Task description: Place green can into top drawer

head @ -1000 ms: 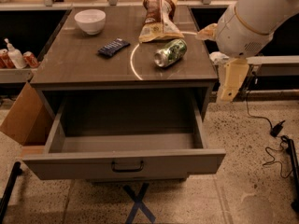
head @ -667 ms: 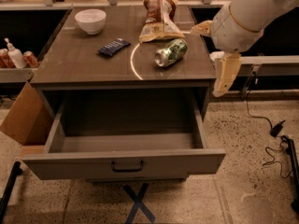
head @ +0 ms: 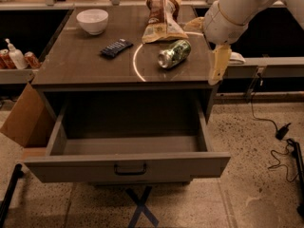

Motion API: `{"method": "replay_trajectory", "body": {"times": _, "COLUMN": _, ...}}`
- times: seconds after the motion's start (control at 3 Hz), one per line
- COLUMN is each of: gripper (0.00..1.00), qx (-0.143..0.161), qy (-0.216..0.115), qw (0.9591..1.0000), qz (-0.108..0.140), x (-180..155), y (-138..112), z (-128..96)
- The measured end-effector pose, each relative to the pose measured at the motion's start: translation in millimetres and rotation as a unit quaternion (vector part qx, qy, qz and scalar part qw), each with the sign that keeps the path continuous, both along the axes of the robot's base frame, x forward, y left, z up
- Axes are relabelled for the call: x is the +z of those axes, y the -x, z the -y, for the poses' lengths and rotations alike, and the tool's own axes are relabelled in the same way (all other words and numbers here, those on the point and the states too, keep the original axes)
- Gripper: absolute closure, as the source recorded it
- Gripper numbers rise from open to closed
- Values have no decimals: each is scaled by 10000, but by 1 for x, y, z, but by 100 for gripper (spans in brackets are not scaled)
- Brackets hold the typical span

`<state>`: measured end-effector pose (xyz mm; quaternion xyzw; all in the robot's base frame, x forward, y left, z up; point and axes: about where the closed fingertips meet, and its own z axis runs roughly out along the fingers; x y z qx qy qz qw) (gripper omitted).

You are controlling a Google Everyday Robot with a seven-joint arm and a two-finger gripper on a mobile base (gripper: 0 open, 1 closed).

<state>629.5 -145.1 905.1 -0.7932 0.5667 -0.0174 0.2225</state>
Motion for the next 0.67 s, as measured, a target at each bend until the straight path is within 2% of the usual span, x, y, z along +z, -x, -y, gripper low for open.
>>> {"method": "replay_trajectory", "body": {"times": 0.33, "gripper": 0, "qx": 209, "qy": 12, "qw": 9997, "qz": -78, "x": -8, "y": -34, "z": -18}}
{"method": "replay_trajectory", "body": {"times": 0.67, "gripper": 0, "qx": 318, "qy": 1, "qw": 9994, "qz": -160, "x": -16, "y": -51, "z": -31}}
